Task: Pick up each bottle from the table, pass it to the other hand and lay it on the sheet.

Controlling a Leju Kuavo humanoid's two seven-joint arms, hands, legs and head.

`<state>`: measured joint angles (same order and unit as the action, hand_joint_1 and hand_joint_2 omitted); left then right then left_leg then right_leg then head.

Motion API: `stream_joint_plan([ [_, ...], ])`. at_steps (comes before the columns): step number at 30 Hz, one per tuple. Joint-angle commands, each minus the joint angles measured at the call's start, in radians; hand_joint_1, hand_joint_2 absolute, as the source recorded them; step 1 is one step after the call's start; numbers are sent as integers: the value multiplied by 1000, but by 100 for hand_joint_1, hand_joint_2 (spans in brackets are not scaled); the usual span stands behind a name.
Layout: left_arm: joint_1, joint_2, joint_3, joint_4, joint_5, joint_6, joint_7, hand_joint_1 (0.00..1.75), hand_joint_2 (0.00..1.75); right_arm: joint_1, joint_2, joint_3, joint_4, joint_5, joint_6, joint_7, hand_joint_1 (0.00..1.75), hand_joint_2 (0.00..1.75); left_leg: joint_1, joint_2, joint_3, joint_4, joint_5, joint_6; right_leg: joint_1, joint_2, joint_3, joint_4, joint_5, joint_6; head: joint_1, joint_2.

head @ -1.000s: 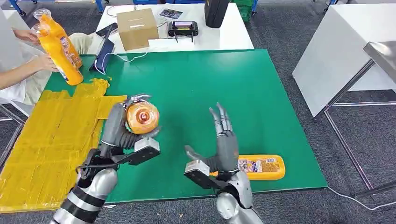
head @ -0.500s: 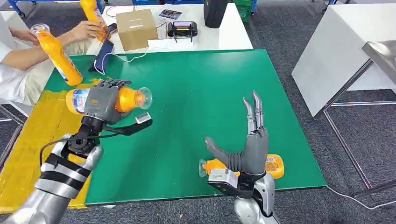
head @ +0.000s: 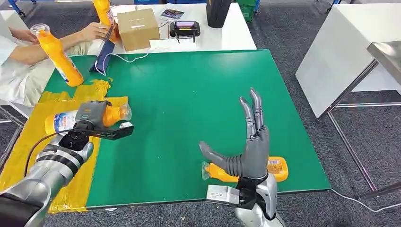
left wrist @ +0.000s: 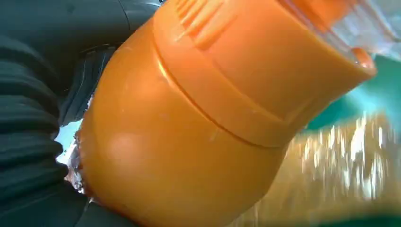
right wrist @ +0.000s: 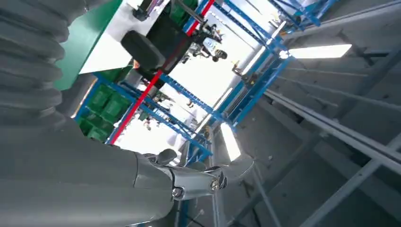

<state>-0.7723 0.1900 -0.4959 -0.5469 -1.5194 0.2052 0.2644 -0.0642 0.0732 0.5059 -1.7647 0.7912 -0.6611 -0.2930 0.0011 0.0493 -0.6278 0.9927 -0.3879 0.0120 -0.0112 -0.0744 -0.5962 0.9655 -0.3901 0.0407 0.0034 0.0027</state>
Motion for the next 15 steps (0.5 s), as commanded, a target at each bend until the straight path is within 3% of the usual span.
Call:
stream_joint_plan([
  [1,32,-67,93,216,39,11,-4,175,175,-56,-60,44,67,24,44,52,0,175,0,-1,4,-1,-1,0,-1,4,3,-1,-1,-1,0,0],
  [2,36,-68,99,215,42,10,-5,134,175,-58,-64,45,75,32,61,65,0,175,1,-2,7,-2,-2,-1,-1,7,6,-2,-1,-1,0,0],
  [7,44,-68,103,211,38,15,-4,134,175,-62,-65,45,83,43,77,80,0,175,0,-3,4,-1,-1,0,-1,4,5,-1,-1,-1,0,0],
  [8,44,-68,103,211,38,15,-4,37,175,-62,-65,45,83,43,77,80,0,175,1,-3,6,-1,-2,-1,-1,6,7,-1,-1,-1,0,0],
  [9,46,-67,105,203,34,22,-6,0,175,-66,-68,47,96,57,93,94,0,175,1,-2,5,-1,-1,-1,0,5,5,-1,-1,-1,0,0],
  [15,103,-71,209,143,90,205,-42,0,175,-80,-104,63,163,119,217,175,0,175,1,-3,8,-2,-1,-1,-1,7,8,-2,-1,-1,0,0],
])
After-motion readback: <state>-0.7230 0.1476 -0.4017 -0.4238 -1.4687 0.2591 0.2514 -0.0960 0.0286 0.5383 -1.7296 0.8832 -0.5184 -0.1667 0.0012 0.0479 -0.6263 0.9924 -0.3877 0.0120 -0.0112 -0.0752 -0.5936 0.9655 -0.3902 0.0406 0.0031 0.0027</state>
